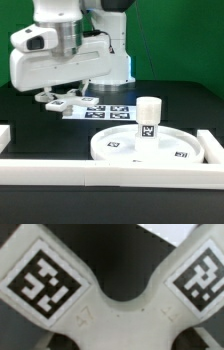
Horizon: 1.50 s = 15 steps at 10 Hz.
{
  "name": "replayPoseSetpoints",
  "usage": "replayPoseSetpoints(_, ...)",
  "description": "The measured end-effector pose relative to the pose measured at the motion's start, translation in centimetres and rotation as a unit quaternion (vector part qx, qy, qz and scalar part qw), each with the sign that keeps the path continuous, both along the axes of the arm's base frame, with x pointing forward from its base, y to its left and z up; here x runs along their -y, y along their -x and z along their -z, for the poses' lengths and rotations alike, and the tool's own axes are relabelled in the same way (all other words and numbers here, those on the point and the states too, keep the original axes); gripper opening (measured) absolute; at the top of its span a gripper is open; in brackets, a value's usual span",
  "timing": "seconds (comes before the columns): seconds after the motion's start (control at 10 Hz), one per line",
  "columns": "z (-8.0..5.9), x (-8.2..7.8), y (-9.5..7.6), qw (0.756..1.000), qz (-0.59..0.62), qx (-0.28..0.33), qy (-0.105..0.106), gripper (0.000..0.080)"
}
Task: Assemble round table
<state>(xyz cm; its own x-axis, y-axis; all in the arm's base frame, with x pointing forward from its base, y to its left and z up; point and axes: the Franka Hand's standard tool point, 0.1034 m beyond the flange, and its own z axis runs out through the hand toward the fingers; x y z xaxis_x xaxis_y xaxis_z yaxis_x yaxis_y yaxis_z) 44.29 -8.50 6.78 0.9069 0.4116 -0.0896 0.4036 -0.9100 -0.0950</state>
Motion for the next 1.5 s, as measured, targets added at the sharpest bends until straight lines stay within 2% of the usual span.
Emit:
replayPoseSetpoints(0.2, -2.1, -3.1, -1.5, 1.0, 0.01, -0.002, -0.003, 0.0448)
replayPoseSetpoints(0.3, -2.4, -4.2, -2.6, 1.0, -0.001, 0.0, -0.005, 0.0448)
replayPoseSetpoints(0.5, -1.8, -4.5, -2.8, 1.0, -0.005, -0.004, -0.005, 0.0448)
replayPoseSetpoints(0.8, -1.8, -4.6, -2.9, 1.0, -0.007, -0.005, -0.005, 0.0448)
replayPoseSetpoints(1.2, -5.5, -9.4, -7.9, 0.999, -0.036, 0.02, -0.014, 0.0448)
replayPoseSetpoints(1.3, -5.7, -10.3, -8.3, 0.999, -0.046, 0.023, -0.016, 0.0448)
replayPoseSetpoints(1.5, -5.5, -10.0, -8.1, 0.999, -0.043, 0.021, -0.016, 0.0448)
